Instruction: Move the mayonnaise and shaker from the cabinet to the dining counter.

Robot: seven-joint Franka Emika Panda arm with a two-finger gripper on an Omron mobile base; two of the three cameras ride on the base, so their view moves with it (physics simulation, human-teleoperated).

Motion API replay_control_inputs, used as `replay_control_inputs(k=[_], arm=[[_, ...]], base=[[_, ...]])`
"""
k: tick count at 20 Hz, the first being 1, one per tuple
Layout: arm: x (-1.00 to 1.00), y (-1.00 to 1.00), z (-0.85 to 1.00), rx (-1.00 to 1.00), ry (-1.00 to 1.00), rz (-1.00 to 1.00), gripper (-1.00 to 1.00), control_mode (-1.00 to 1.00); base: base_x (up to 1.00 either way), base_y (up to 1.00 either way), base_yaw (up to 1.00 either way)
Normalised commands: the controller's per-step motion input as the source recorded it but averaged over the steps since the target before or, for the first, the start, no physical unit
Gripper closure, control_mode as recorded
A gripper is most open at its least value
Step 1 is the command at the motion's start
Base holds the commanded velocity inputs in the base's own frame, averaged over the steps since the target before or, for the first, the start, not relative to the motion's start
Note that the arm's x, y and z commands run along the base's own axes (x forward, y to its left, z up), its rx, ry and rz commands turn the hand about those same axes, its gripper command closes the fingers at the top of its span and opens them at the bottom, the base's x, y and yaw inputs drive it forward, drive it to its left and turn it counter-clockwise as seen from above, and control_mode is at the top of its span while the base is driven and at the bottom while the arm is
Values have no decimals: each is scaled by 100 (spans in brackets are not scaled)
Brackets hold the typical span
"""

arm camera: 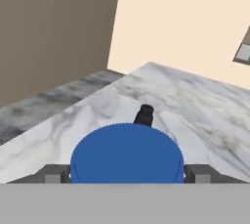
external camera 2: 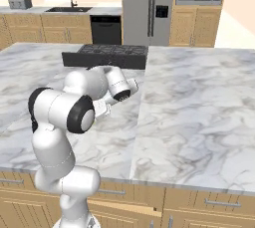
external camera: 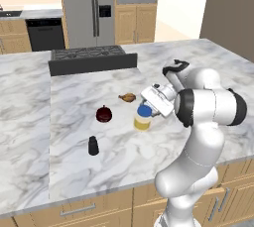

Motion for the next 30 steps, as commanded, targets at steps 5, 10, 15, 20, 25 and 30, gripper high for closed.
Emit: replay_control_inputs(k=[5,10,15,20,25,30], arm=[[17,2,-21,0,-7,0,100,-100],[19,1,-25,0,-6,0,100,-100],[24,2,-30,0,-1,0,100,-100],[32,7,-33,0,0,0,100,-100],[43,11,-32,0,0,0,100,-100],[41,2,-33,0,0,0,100,-100]], base=[[0,0,0],[0,0,0],[0,0,0],[0,0,0],[0,0,0],[0,0,0]])
